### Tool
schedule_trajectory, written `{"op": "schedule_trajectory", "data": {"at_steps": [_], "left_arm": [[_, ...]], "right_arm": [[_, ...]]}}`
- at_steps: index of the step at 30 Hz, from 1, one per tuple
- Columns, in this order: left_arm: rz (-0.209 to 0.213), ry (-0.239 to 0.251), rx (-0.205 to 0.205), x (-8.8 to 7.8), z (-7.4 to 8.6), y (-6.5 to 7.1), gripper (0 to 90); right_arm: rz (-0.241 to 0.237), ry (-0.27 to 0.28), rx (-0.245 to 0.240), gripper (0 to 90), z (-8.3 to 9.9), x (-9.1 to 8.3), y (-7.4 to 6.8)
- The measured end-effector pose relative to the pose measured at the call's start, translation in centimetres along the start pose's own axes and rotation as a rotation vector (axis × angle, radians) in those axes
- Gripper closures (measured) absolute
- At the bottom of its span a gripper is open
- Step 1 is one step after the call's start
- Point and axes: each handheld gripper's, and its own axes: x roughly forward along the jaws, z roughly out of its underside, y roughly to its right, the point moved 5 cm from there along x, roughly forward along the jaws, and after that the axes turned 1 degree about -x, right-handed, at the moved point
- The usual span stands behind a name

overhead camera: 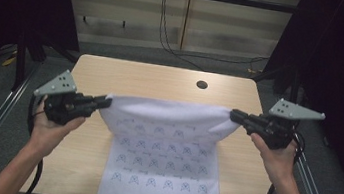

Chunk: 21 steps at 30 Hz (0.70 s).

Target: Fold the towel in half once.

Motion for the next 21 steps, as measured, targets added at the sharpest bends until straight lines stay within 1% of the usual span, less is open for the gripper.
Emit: {"op": "schedule_trajectory", "data": {"at_steps": [1, 2, 3, 4, 6, 7, 8, 9, 10, 11, 12, 13, 14, 15, 17, 18, 19, 20, 21], "left_arm": [[0.014, -0.015, -0.014, 0.3, 1.1, 0.3, 85.7], [0.028, -0.022, -0.026, 0.5, 1.9, 0.5, 85.7], [0.045, -0.042, -0.046, 0.9, 3.6, 0.9, 85.7], [0.056, -0.049, -0.058, 1.0, 4.4, 1.2, 85.5], [0.088, -0.094, -0.060, 1.1, 6.5, 1.7, 85.2], [0.102, -0.108, -0.067, 1.0, 7.5, 2.0, 84.4], [0.119, -0.130, -0.084, 1.0, 8.4, 2.2, 84.4], [0.115, -0.151, -0.082, 1.0, 9.3, 2.5, 84.4], [0.117, -0.168, -0.077, 1.1, 10.1, 2.7, 84.4], [0.121, -0.176, -0.092, 1.1, 10.7, 2.9, 84.4], [0.130, -0.176, -0.104, 1.0, 11.4, 3.3, 84.4], [0.141, -0.179, -0.106, 0.9, 12.1, 3.8, 84.4], [0.146, -0.187, -0.102, 0.9, 12.6, 4.3, 84.2], [0.161, -0.196, -0.092, 0.8, 13.0, 4.8, 83.9], [0.177, -0.205, -0.091, 0.4, 13.7, 5.8, 82.4], [0.189, -0.215, -0.098, 0.2, 14.0, 6.3, 81.7], [0.193, -0.241, -0.080, 0.1, 14.3, 6.7, 80.4], [0.204, -0.276, -0.051, -0.1, 14.5, 7.0, 77.6], [0.224, -0.291, -0.039, -0.4, 14.7, 7.4, 76.0]], "right_arm": [[-0.016, -0.026, 0.010, 85.4, 1.3, 0.1, -0.3], [-0.022, -0.043, 0.022, 85.4, 2.6, 0.3, -0.5], [-0.031, -0.061, 0.037, 85.4, 3.6, 0.4, -0.6], [-0.039, -0.085, 0.055, 85.3, 5.4, 0.6, -0.9], [-0.058, -0.084, 0.077, 85.2, 7.3, 0.3, -1.6], [-0.048, -0.089, 0.061, 85.1, 8.2, 0.1, -1.9], [-0.055, -0.091, 0.067, 85.0, 9.1, -0.1, -2.4], [-0.080, -0.082, 0.095, 85.0, 10.0, -0.2, -2.8], [-0.096, -0.091, 0.106, 84.9, 11.0, -0.2, -3.3], [-0.110, -0.122, 0.101, 84.6, 12.0, -0.3, -3.9], [-0.120, -0.139, 0.096, 84.5, 12.7, -0.3, -4.4], [-0.146, -0.151, 0.109, 84.1, 13.7, -0.4, -4.9], [-0.171, -0.180, 0.120, 83.4, 14.7, -0.6, -5.5], [-0.183, -0.202, 0.112, 83.0, 15.3, -0.8, -5.9], [-0.201, -0.238, 0.102, 80.4, 16.2, -1.2, -6.4], [-0.209, -0.256, 0.100, 79.2, 16.5, -1.5, -6.7], [-0.209, -0.266, 0.099, 76.6, 16.8, -1.7, -6.9], [-0.212, -0.280, 0.102, 73.4, 17.1, -1.9, -7.1], [-0.220, -0.294, 0.097, 72.5, 17.3, -2.1, -7.5]]}}
